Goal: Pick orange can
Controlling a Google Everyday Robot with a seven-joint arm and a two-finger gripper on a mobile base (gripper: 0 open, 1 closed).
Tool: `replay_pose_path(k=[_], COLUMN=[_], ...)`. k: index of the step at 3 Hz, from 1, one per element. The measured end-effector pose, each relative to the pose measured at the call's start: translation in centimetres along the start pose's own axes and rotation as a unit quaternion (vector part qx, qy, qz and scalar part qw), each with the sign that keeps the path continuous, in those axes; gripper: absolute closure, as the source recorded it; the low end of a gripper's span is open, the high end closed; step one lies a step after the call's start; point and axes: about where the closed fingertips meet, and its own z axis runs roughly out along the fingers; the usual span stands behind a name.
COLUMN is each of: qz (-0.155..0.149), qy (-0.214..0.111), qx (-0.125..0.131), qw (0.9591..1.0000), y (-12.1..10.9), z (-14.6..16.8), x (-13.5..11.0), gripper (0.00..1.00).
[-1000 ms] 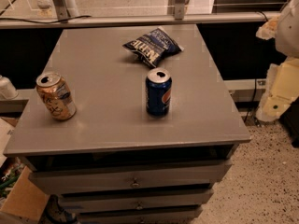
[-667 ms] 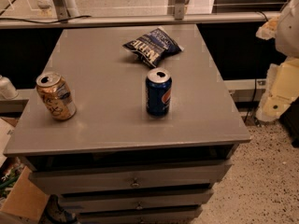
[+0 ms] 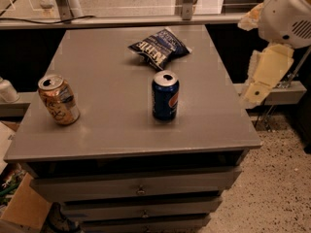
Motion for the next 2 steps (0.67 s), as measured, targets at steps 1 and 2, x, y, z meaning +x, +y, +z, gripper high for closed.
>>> replay_pose_path(k=[1,2], qz=[-0.025,-0.047], qy=[-0.057,-0.126], qx=[-0.016,-0.044], qw=[0.998,0.99], y=[-0.3,1.8], z=[0.7,0.7], x=[-5.5,-12.1], gripper=[0.0,0.0])
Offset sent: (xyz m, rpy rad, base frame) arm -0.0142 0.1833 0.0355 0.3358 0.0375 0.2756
